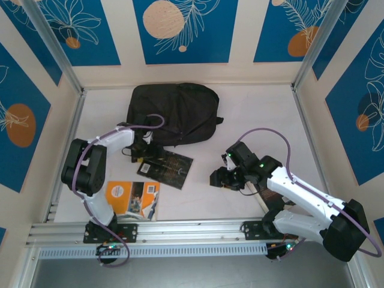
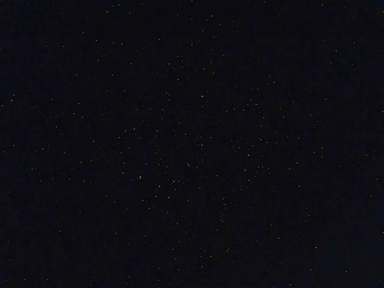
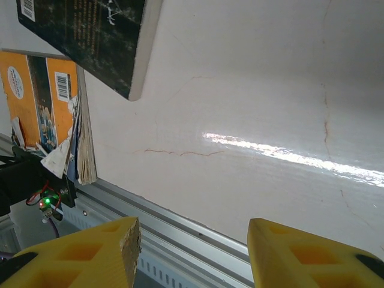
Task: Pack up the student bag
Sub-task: Move the book to the bottom-center of the table.
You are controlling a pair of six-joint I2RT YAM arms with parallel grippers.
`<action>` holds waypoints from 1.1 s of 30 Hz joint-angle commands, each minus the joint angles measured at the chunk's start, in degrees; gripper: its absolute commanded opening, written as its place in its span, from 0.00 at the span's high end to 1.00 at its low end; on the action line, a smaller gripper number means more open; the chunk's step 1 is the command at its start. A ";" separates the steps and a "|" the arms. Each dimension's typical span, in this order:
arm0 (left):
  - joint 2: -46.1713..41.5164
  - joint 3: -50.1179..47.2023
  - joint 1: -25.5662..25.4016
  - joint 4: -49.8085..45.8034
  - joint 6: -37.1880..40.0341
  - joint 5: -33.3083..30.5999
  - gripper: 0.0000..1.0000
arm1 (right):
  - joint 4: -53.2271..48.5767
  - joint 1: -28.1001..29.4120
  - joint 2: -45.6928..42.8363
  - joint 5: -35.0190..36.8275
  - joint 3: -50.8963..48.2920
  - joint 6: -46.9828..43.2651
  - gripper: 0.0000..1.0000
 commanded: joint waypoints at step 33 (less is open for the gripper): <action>14.27 31.88 -23.99 -12.57 4.79 4.03 0.15 | 0.25 -3.24 1.99 4.71 -12.50 10.09 1.00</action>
